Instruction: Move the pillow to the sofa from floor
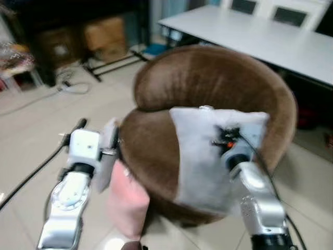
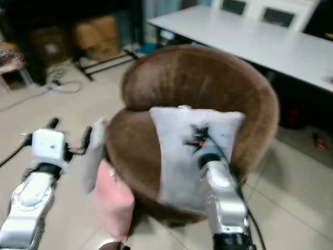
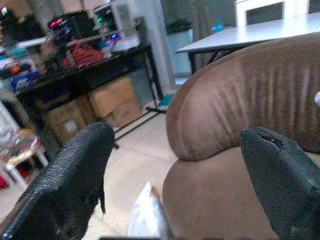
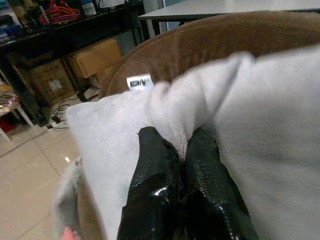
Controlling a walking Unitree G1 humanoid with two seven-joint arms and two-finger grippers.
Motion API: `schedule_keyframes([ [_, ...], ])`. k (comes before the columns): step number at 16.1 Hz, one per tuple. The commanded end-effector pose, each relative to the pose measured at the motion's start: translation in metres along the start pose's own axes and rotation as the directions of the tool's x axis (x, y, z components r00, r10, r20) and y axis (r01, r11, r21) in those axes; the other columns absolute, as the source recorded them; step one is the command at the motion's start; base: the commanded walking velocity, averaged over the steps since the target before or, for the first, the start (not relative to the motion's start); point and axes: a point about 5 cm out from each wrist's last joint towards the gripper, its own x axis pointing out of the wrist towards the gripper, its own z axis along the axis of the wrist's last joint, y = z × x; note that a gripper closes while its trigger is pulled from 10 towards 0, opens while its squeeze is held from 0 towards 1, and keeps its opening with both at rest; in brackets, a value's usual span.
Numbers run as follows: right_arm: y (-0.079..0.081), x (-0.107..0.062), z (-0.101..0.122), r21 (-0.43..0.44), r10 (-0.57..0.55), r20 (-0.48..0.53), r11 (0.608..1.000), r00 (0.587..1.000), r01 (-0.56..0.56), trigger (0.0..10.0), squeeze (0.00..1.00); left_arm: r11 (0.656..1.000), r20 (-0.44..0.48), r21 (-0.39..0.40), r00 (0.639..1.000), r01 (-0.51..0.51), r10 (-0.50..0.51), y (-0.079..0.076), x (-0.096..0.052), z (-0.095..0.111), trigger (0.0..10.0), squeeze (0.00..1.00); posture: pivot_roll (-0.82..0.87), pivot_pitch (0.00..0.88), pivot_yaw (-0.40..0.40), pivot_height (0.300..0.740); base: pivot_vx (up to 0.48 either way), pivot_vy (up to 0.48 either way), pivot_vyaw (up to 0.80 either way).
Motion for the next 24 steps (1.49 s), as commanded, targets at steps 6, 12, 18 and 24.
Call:
schedule_keyframes([
  [6, -0.003, 0.002, 0.021, -0.031, 0.035, 0.098, 0.999, 0.995, -0.032, 10.0, 0.00, 0.999, 0.030, -0.015, 0.999, 0.032, -0.032, -0.008, 0.004, 0.006, 10.0, 0.00, 0.03, 0.000, -0.001, 0.740, 0.323, 0.000, -0.40],
  [12, 0.029, -0.001, 0.035, 0.031, 0.290, 0.141, 0.954, 0.946, -0.297, 10.0, 0.00, 1.000, 0.039, -0.023, 0.999, 0.020, -0.019, -0.007, -0.002, 0.007, 10.0, 0.00, 0.05, 0.000, -0.026, 0.740, 0.311, 0.000, 0.00],
  [18, 0.029, 0.003, 0.032, 0.002, 0.277, 0.116, 0.960, 0.954, -0.279, 10.0, 0.00, 1.000, 0.036, -0.019, 0.999, 0.016, -0.015, -0.005, -0.007, 0.007, 10.0, 0.00, 0.06, 0.000, -0.033, 0.740, 0.311, 0.000, 0.37],
  [24, 0.040, 0.004, 0.034, -0.033, 0.323, 0.091, 0.946, 0.942, -0.322, 10.0, 0.00, 0.998, 0.023, -0.010, 0.998, 0.056, -0.056, -0.006, -0.010, 0.006, 10.0, 0.00, 0.07, 0.000, -0.031, 0.740, 0.248, 0.000, 0.00],
])
